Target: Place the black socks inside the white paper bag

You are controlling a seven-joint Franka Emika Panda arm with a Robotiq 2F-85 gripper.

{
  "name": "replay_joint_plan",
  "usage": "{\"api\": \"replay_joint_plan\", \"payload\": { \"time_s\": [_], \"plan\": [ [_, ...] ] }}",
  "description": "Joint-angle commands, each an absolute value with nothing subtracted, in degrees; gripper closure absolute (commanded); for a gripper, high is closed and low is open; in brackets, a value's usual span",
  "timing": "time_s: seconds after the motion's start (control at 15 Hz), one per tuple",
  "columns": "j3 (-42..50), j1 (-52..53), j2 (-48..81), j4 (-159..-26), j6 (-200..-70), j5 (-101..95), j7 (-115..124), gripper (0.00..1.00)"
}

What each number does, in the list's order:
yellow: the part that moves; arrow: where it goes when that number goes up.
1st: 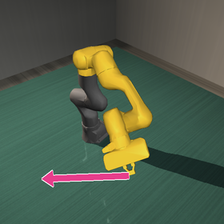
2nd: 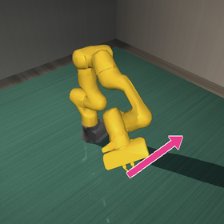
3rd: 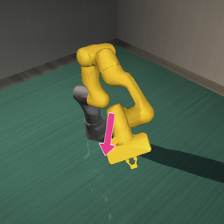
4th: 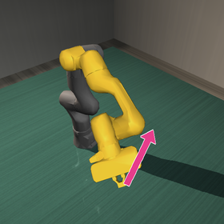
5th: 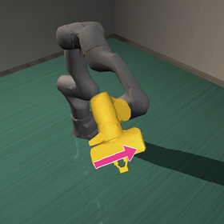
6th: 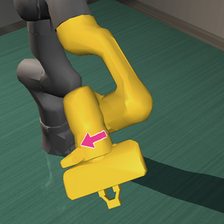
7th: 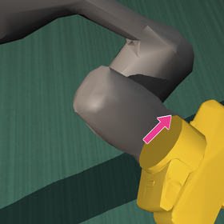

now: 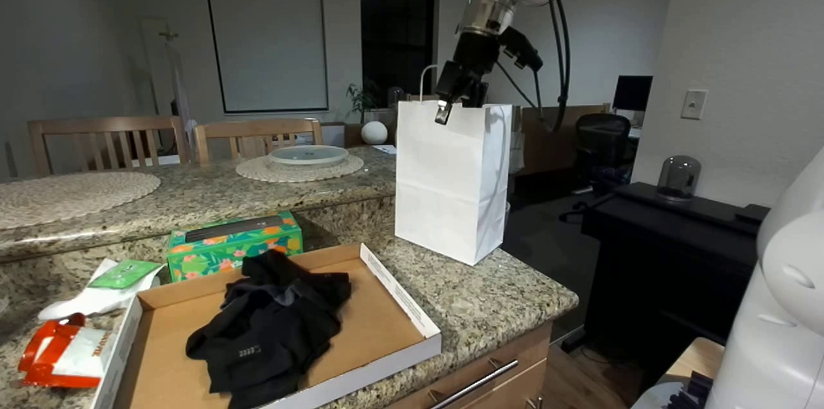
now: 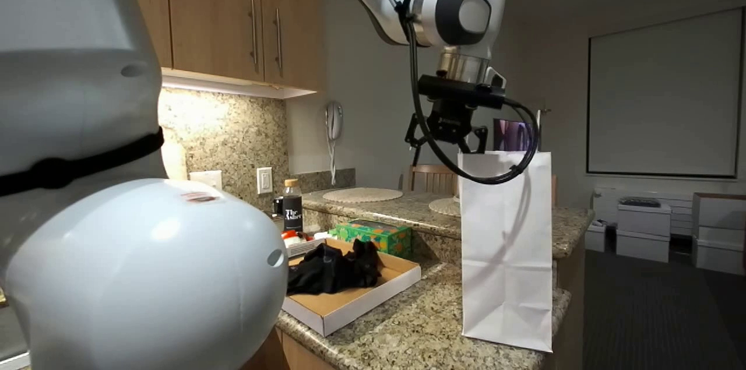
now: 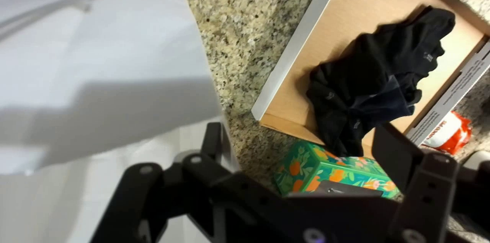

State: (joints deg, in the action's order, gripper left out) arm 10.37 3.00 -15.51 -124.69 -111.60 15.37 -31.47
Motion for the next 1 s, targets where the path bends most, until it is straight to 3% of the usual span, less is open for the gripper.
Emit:
{"api": "replay_joint_plan", "payload": {
  "time_s": [0.0,0.47,0.93],
  "plan": [
    [6.23,3.76,-15.59,-124.41,-108.24,15.38,-27.31,0.00],
    [1.74,5.59,-12.80,-122.82,-105.25,17.40,-23.11,0.00],
    [3.98,2.09,-14.14,-121.49,-103.79,15.49,-17.50,0.00]
  ]
}}
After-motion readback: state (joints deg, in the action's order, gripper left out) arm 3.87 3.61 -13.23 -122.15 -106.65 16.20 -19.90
